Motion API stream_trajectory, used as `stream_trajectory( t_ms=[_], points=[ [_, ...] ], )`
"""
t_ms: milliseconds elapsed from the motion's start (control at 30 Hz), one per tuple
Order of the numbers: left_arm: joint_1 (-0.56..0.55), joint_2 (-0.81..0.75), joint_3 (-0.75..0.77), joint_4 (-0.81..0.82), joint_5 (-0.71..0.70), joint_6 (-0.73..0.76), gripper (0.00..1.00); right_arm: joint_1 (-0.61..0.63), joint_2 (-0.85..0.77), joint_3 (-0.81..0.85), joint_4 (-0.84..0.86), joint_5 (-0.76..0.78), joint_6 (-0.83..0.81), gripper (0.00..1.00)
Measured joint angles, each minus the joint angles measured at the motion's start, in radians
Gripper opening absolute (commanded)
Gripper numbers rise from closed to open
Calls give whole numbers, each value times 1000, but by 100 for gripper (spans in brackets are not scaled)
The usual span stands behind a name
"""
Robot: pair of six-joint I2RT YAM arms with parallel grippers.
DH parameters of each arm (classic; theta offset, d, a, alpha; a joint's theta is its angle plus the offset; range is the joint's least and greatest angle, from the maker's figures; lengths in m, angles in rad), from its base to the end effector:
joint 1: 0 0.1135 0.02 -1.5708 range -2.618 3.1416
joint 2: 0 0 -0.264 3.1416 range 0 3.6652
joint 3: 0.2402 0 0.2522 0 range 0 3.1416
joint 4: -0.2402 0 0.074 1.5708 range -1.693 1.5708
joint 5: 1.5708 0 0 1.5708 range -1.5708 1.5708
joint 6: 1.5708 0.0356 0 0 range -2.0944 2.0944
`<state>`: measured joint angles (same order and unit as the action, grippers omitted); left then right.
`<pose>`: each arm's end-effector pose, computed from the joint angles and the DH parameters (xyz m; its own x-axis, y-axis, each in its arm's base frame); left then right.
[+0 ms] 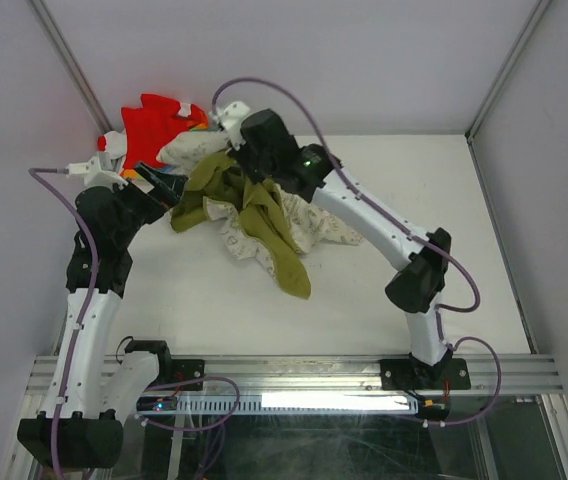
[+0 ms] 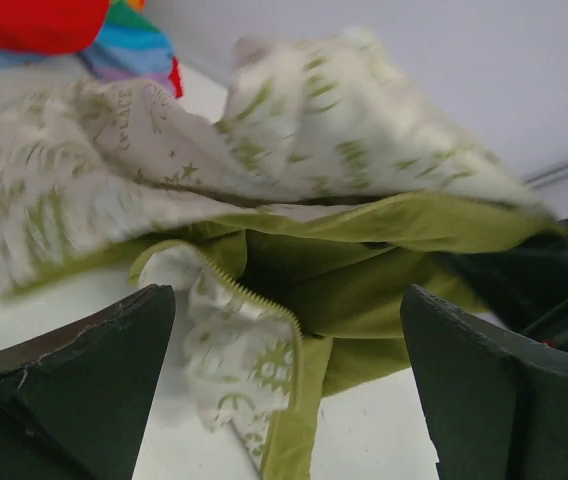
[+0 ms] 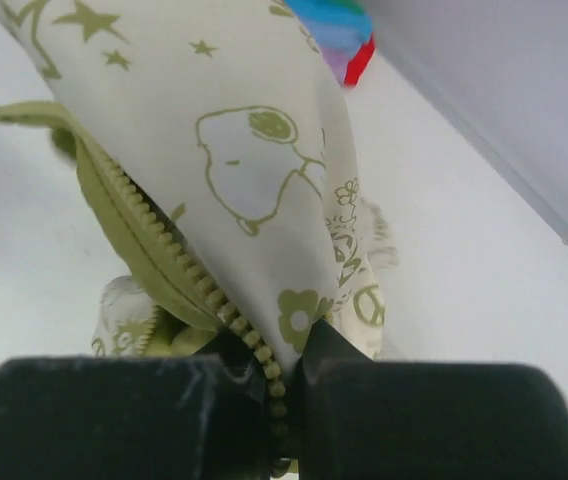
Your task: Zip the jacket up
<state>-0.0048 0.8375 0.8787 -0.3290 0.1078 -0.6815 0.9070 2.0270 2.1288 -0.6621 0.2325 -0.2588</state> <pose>0.1905 -0.0047 0.3486 -0.2884 -0.6249 -0.7255 -0.0950 0.7726 -0.6278 0.2935 0.3619 0.3773 -0.1511 -0.5974 -0.7875 -0.7085 0.6211 -0.3352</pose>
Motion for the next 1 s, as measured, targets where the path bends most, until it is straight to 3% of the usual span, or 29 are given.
stream_trajectory(
  t_ms=[167, 333, 433, 633, 800, 1000],
  points=[
    [0, 29, 120, -6, 125, 77, 99, -127, -140, 121, -121, -122, 276, 0],
    [0, 76, 114, -11, 223, 101, 99, -314, -282, -49, -125, -195, 463, 2],
    [-10, 100, 72, -7, 263, 101, 99, -418, -290, -168, -120, -222, 536, 35],
    [-156, 176, -24, 9, 249, 96, 99, -554, -192, -325, -120, -212, 577, 72],
    [-303, 259, -95, 47, 200, 77, 99, -558, -262, -524, -74, -192, 550, 81],
    [-439, 341, -171, 68, 90, 54, 99, -517, -563, -843, 10, -221, 521, 83]
  ],
)
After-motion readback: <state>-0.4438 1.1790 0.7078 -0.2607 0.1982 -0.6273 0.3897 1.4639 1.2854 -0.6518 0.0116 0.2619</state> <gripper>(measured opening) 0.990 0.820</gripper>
